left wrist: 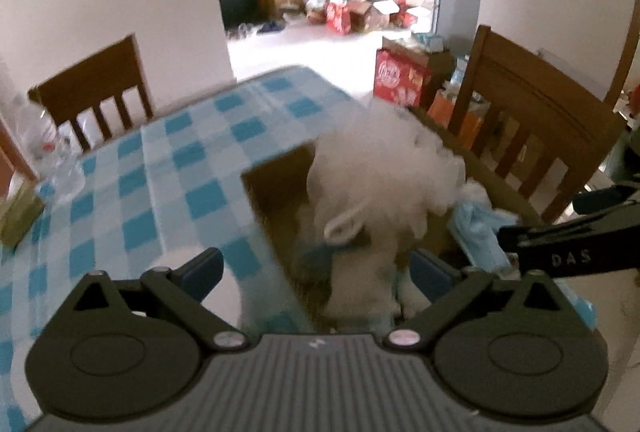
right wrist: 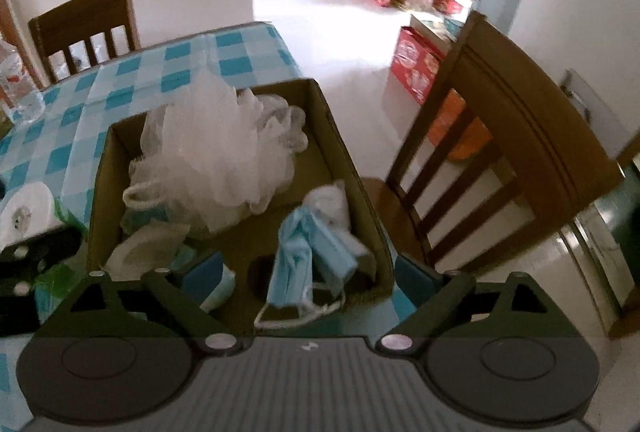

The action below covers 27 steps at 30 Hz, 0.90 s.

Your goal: Organize soft objects

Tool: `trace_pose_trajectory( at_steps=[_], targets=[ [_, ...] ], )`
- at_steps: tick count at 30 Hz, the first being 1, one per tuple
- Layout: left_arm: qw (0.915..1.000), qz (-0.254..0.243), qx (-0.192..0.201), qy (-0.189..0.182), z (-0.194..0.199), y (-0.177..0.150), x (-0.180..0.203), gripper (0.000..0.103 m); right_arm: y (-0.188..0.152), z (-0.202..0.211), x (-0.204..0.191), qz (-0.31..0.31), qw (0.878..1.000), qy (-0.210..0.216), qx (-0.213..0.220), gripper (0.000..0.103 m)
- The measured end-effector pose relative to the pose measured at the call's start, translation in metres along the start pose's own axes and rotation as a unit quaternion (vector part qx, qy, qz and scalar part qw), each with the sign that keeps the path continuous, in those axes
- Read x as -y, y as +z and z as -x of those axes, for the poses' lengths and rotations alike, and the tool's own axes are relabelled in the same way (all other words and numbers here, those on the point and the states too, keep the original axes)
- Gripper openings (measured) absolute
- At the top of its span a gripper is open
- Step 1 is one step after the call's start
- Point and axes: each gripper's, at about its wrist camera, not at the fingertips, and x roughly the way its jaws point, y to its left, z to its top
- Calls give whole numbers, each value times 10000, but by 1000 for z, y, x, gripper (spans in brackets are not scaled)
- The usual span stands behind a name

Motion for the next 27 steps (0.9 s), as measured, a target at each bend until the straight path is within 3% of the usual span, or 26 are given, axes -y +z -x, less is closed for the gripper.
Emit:
trace_pose_trajectory(
  at_steps=[9, 17, 27],
  targets=[
    [9981, 261, -558, 1, 34, -33, -14, 99, -45, 34, -34, -172, 9995, -203, -187, 100],
    [9983, -7, -564, 150, 60, -44, -22, 99, -63, 70, -55, -249, 9993, -260, -20, 103],
    [9983, -7, -575, 136, 72, -50, -28, 99, -68, 82, -64, -276, 9992, -298, 19, 103]
  ],
)
